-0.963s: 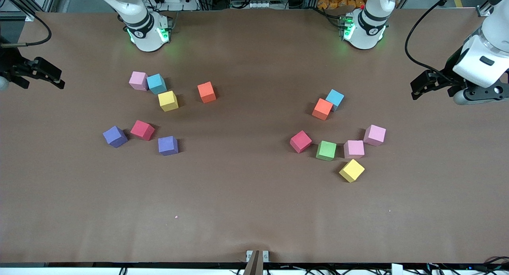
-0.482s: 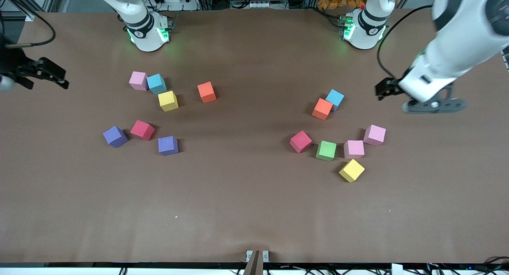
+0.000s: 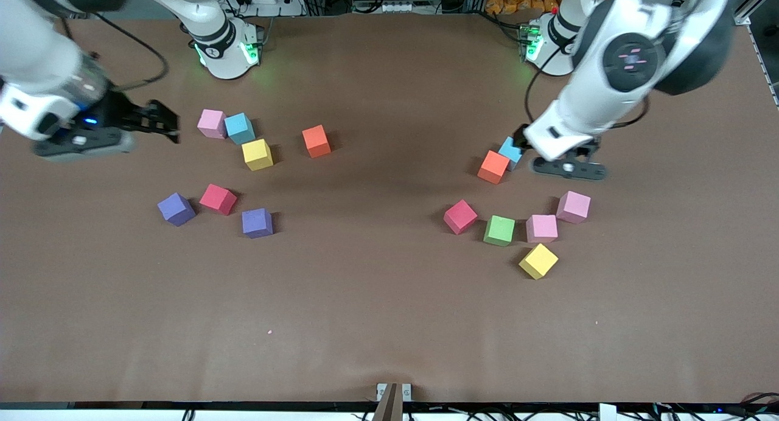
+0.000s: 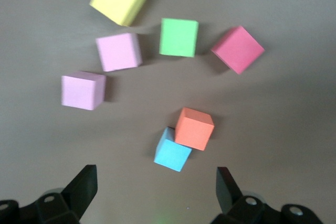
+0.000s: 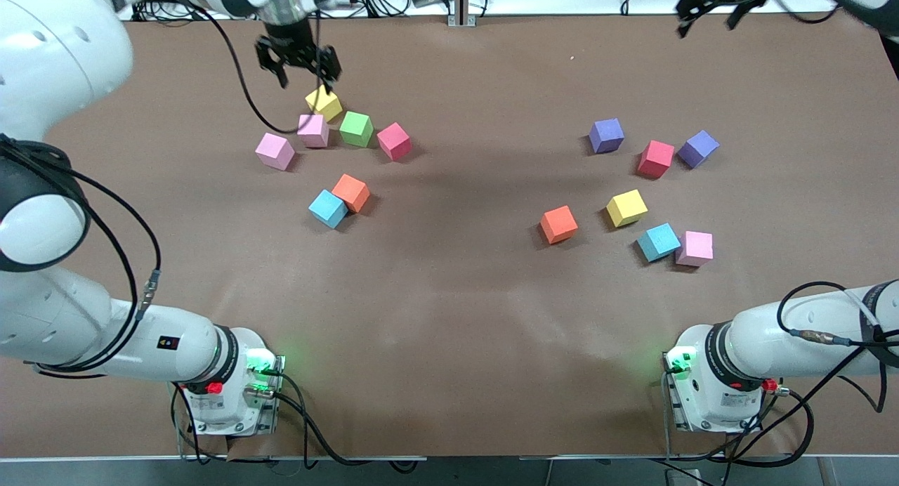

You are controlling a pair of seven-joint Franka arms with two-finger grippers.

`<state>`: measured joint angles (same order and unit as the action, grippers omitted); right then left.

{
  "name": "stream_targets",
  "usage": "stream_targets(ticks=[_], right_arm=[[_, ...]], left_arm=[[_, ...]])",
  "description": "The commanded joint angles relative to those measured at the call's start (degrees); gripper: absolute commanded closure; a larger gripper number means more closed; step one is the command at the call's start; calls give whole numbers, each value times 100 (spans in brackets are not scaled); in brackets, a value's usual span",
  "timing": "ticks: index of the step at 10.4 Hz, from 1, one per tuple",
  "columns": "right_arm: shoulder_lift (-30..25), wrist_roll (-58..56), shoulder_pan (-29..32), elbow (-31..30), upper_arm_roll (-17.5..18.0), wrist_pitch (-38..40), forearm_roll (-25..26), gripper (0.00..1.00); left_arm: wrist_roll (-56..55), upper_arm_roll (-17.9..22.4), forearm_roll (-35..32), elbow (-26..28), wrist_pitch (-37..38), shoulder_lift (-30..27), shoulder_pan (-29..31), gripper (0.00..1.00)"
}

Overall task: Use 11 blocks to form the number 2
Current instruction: 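Reach the left and right grippers down toward two orange cubes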

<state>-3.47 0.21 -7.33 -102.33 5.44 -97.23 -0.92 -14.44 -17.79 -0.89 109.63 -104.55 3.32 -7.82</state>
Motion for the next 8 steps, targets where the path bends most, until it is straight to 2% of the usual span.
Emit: stream_targets(ticks=[1, 2, 3, 4, 6, 8], right_arm=[[31, 85, -539, -584, -17, -339, -22, 2], [22, 85, -724, -848, -8, -453, -22, 6], [22, 85, -752, -1094, 0, -637, -31, 0], [31, 85, -900, -1436, 9, -970, -31, 0], [31, 85, -1129, -2051, 36, -1664, -136, 0], [48, 85, -1252, -2580, 88, -1992, -810, 0]], left_arm=[[535, -190, 28, 995, -957, -217, 61, 0], [905, -199, 63, 1234, -1336, -200, 70, 0], [917, -251, 63, 1332, -1601, -122, 35, 0], [934, -356, 63, 1577, -2013, -51, 52, 0], [908, -366, 72, 1904, -2254, 54, 61, 0], [838, -366, 89, 2097, -2481, 212, 105, 0]])
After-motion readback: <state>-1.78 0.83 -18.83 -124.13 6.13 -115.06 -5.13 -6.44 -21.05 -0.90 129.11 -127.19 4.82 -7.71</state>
